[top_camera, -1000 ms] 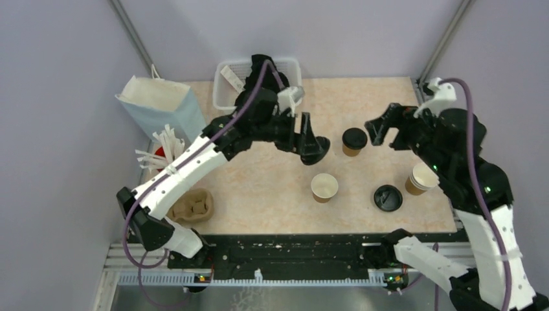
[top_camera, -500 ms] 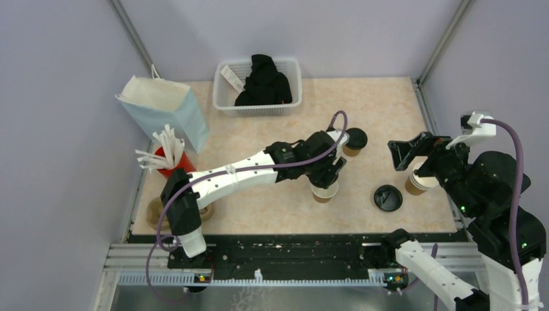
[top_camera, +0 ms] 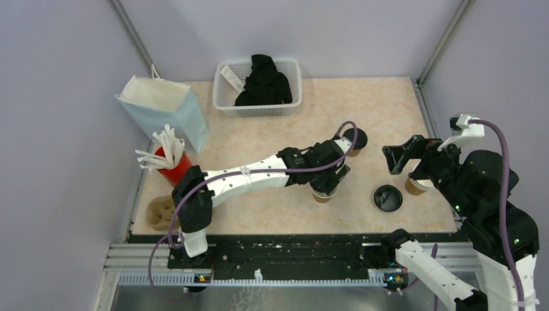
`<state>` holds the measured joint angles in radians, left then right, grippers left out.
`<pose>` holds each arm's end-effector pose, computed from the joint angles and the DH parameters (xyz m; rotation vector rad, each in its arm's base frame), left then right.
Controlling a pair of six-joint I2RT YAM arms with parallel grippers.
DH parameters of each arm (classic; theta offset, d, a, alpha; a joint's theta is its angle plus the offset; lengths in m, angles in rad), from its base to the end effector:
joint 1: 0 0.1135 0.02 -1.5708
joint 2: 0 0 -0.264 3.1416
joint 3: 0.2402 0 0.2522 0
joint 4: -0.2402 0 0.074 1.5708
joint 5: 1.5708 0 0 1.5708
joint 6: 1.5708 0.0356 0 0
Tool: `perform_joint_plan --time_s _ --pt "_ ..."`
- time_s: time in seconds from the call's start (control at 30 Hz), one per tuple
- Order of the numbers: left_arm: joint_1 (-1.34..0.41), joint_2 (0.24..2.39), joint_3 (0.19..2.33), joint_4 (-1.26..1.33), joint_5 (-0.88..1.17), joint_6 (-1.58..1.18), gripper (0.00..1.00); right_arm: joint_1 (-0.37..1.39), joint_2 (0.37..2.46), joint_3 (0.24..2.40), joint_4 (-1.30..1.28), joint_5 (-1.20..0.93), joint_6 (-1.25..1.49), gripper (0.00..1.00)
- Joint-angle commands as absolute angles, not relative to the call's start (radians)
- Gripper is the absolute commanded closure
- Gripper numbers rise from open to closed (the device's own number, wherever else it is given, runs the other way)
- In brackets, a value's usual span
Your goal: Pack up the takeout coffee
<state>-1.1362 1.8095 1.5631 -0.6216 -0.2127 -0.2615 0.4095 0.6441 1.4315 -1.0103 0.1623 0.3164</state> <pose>0.1773 -0.3641 0.2854 0.9494 2.2567 -0.3771 0.0442 0.0129 0.4638 0.0331 1.8060 0.3741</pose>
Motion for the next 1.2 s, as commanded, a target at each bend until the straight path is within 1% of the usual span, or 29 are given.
perform_joint_plan --time_s 0.0,0.37,1.17 --pt "-1.143 1.838 1.599 -0.607 -0.222 -0.259 0.18 0.408 0.633 1.425 -0.968 0.143 0.327 0.04" --pt "-1.155 1.891 1.662 -0.655 -0.212 -0.250 0.17 0.408 0.633 1.419 -0.956 0.136 0.329 0.04" --pt "-1.172 1.912 1.660 -0.696 -0.259 -0.235 0.13 0.408 0.624 1.395 -0.942 0.125 0.363 0.04"
